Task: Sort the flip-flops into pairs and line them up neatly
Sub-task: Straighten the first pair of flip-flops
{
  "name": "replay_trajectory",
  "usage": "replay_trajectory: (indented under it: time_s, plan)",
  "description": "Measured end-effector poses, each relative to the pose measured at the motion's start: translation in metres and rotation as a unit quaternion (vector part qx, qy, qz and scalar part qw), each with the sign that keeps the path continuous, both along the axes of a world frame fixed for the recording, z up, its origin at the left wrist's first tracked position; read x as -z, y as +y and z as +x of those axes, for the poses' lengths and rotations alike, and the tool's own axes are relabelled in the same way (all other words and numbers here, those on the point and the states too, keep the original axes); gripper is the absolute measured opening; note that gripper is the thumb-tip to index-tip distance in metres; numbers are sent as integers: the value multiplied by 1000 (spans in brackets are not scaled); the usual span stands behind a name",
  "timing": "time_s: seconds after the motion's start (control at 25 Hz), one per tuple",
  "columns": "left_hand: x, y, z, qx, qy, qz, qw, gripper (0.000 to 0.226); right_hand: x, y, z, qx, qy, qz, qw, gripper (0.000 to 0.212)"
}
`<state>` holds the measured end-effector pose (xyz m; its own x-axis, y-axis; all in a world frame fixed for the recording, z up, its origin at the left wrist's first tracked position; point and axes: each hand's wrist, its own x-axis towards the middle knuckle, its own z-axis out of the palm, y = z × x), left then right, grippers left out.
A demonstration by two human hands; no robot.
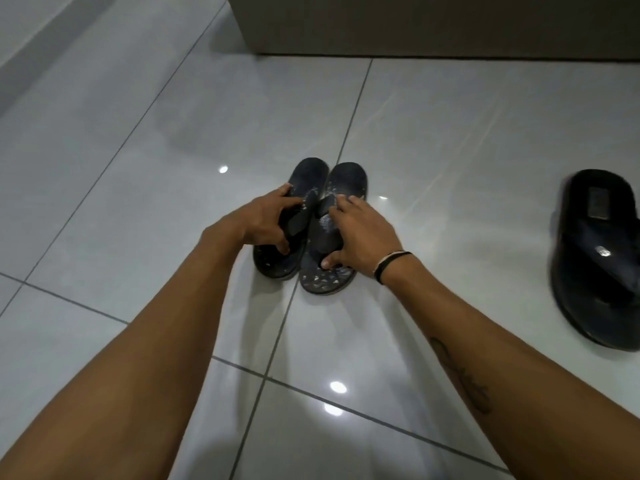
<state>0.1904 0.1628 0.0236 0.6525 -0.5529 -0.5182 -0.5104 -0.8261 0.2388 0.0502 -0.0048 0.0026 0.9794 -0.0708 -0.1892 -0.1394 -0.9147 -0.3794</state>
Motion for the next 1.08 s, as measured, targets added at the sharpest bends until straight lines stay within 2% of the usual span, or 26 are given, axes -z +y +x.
replay_trajectory:
  time_s: [0.24,0.56,0.68,0.76,0.88,0.96,1.08]
  plan:
    - [2,84,52,-37,8,17,999,111,7,98,57,1,-16,8,1000,109]
    - [1,87,55,-28,0,21,999,105,14,104,63,8,-20,0,1000,107]
    - [-1,81,48,-40,-16,36,998,101,4,99,60,-4,-13,36,999,116]
    - [-5,72,44,-35,-71,54,995,102,-7,83,53,18,-61,106,992,124]
    - [-18,41,43,-15,-156,-7,988,97,-14,32,36,93,-171,166,967,111]
    - [-25,11,36,4,-164,-61,984,100,-12,-16,17,133,-169,148,965,102]
    - [-17,-46,3,58,-125,-87,987,109,-2,-88,-21,160,-112,82,977,97]
